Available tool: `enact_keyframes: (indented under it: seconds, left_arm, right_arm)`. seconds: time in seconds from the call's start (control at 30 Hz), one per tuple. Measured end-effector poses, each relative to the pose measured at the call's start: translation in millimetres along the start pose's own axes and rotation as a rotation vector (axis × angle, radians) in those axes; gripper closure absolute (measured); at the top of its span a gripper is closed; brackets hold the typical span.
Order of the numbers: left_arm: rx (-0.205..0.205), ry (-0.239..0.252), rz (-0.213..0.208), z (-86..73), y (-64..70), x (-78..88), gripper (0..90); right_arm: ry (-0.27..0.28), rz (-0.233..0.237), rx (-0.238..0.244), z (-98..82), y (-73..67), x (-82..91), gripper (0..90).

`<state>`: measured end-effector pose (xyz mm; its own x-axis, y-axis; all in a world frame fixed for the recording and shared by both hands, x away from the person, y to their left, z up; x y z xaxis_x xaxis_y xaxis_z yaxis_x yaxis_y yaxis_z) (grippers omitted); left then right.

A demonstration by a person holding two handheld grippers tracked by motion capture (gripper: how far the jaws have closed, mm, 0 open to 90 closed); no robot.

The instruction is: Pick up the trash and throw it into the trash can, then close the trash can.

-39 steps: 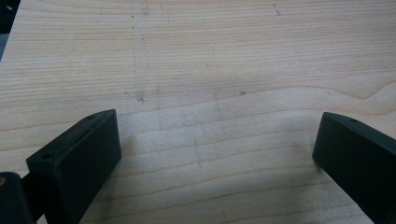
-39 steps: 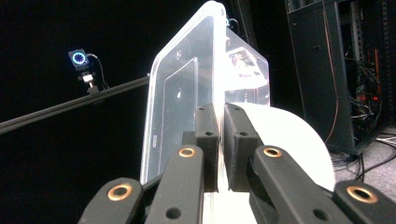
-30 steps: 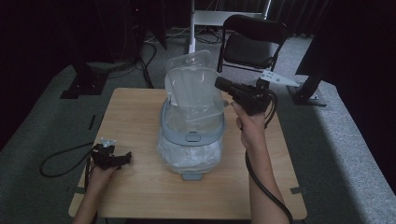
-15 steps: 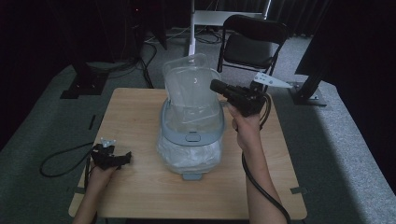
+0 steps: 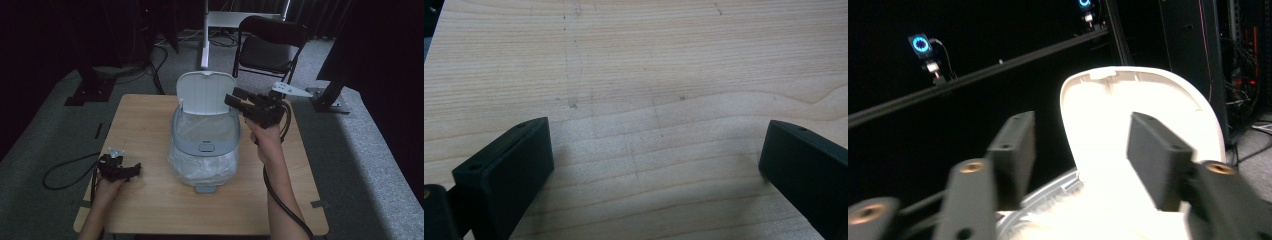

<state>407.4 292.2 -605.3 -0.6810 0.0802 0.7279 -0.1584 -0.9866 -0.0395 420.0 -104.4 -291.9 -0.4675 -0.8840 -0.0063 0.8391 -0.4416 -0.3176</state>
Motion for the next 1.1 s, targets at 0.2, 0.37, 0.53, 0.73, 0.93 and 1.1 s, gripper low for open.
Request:
enact_keyframes:
  seconds: [0.2, 0.37, 0.53, 0.73, 0.93, 1.1]
  left_arm:
    - [0.0, 0.0, 0.0, 0.0, 0.0, 0.0, 1.8]
    - [0.0, 0.0, 0.0, 0.0, 0.0, 0.0, 1.8]
    - [0.0, 0.0, 0.0, 0.0, 0.0, 0.0, 1.8]
    - [0.0, -0.001, 0.0, 0.0, 0.0, 0.0, 1.8]
    - [0.0, -0.001, 0.0, -0.3, 0.2, 0.3, 1.8]
    - [0.002, 0.0, 0.0, -0.4, 0.4, 0.4, 1.8]
  right_arm:
    - [-0.048, -0.022, 0.043, -5.4, 2.2, -0.5, 19.1]
    - [-0.05, -0.063, 0.036, -9.9, 15.2, -0.5, 13.5]
    - [-0.088, -0.141, 0.008, -16.4, 33.7, 2.5, 13.5]
    - [-0.08, -0.188, -0.036, -18.5, 51.7, 11.5, 13.7]
    - [-0.087, -0.229, -0.061, -21.1, 65.7, 20.7, 13.7]
    - [-0.081, -0.256, -0.083, -21.5, 75.2, 26.3, 13.7]
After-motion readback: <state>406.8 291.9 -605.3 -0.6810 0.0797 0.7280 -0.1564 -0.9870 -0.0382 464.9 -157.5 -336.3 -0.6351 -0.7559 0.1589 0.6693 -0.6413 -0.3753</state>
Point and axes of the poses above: each handheld gripper's, and its own axes: x roughly backward along the jaws, z roughly out of its top, y roughly to its right, the point moved 8 cm from there along -x, roughly forward along the jaws, and after that the axes turned 2 degrees about z, right-handed, at the moved point
